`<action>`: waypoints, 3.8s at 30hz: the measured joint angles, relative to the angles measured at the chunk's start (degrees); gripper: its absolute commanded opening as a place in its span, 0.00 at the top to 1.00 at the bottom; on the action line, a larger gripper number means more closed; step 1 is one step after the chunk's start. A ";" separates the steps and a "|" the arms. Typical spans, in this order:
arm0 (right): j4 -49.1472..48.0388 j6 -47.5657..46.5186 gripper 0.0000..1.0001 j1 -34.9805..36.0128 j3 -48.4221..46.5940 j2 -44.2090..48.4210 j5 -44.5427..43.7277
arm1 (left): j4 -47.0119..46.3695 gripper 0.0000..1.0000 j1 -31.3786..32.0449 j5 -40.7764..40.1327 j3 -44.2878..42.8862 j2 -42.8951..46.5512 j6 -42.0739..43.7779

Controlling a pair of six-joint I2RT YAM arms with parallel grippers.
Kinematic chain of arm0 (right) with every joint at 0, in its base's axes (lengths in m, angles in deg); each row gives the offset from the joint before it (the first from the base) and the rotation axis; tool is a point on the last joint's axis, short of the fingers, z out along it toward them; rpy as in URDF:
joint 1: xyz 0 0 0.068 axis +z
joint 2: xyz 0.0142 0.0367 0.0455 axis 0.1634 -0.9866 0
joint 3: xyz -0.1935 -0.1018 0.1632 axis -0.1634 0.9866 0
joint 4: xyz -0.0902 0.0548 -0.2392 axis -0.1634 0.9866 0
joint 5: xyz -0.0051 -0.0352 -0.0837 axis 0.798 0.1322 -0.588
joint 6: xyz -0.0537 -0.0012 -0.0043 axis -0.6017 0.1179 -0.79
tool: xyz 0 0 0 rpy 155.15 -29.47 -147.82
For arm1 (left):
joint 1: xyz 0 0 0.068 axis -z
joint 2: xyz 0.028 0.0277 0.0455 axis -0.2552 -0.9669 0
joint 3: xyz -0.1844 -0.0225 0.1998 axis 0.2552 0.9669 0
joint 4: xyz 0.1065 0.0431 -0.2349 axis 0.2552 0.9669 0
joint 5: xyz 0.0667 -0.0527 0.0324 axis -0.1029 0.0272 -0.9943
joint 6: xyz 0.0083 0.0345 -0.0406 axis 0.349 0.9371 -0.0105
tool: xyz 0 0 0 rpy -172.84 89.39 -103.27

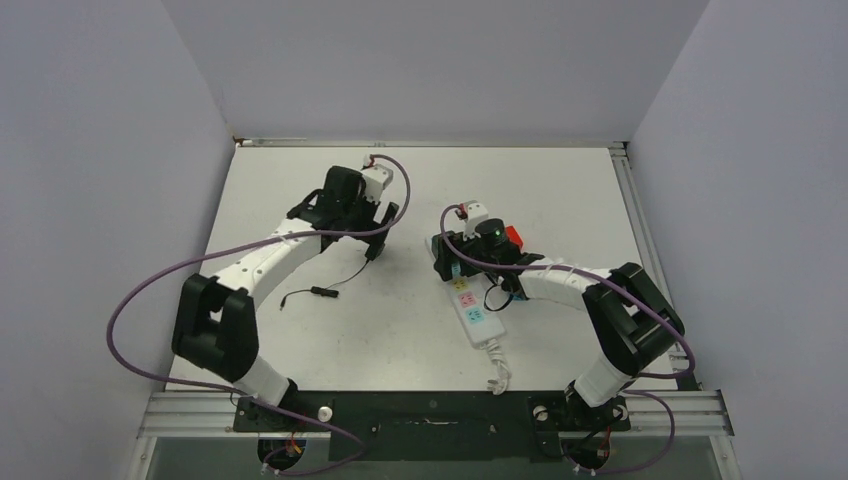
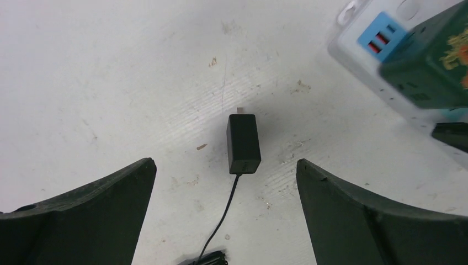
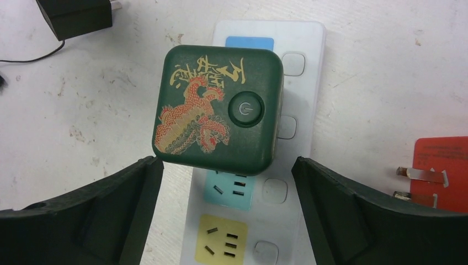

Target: Pull the plug off the socket

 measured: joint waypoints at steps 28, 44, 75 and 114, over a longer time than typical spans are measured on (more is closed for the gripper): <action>21.64 -5.20 0.06 10.21 -19.32 -6.51 -22.75 | -7.89 0.04 -4.90 9.18 9.79 23.67 -23.54; 23.74 -4.85 0.95 8.52 -22.25 -10.47 -21.24 | -11.17 0.04 -4.48 13.55 11.17 23.32 -28.22; 9.09 2.84 0.95 -2.67 -12.85 -6.08 -0.57 | -40.00 0.23 6.27 29.49 21.40 -5.95 -53.53; 5.90 1.81 0.95 1.86 -10.16 -4.94 -10.38 | -56.22 1.00 9.81 34.67 17.73 -21.99 -69.07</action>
